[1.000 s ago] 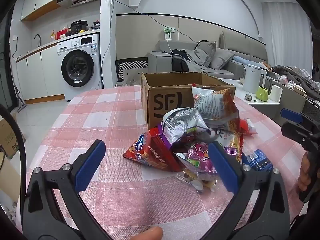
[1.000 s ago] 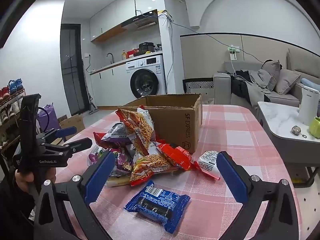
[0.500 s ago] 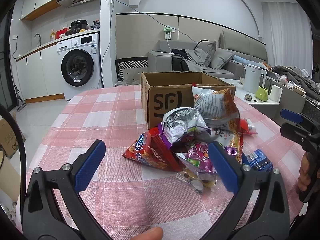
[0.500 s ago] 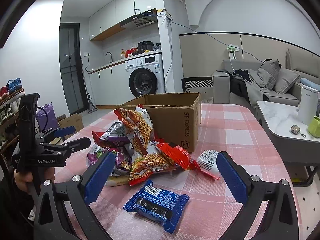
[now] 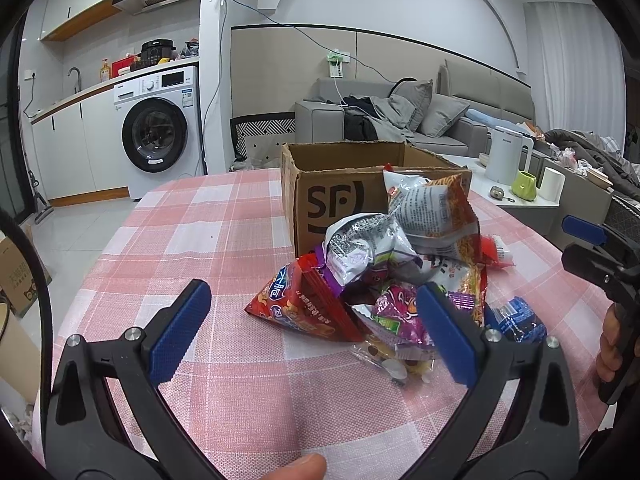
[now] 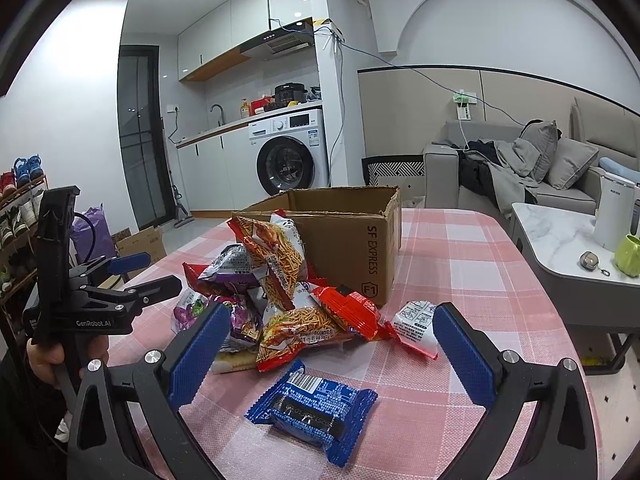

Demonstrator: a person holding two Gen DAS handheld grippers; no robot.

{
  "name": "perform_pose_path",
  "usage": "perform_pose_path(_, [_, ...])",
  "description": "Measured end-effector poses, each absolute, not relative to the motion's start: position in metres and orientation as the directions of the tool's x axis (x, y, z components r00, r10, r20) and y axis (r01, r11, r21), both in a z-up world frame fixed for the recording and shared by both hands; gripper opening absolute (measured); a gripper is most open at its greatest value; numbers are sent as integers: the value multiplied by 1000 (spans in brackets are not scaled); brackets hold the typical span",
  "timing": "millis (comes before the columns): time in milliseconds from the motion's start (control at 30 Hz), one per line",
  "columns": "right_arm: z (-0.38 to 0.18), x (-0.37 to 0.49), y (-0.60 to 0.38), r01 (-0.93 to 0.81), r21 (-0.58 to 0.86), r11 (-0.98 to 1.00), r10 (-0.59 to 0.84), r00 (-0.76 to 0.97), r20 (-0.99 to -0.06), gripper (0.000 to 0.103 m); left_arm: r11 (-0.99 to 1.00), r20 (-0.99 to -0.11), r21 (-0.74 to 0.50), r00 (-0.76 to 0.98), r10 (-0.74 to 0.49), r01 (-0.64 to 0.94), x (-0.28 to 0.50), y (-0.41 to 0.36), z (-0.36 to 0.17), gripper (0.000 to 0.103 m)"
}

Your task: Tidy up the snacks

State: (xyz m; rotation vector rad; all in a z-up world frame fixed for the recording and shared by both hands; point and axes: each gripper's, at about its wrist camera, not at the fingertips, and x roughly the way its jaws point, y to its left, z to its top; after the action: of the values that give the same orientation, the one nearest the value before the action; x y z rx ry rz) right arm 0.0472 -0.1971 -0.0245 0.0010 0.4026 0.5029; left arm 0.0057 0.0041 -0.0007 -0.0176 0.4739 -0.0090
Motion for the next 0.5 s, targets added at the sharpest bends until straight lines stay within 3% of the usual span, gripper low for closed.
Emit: perform_pose_path(500, [-24, 47, -197, -466, 98, 880, 466, 800, -379, 103, 1000, -462, -18, 887, -13, 5, 5, 6, -1, 102])
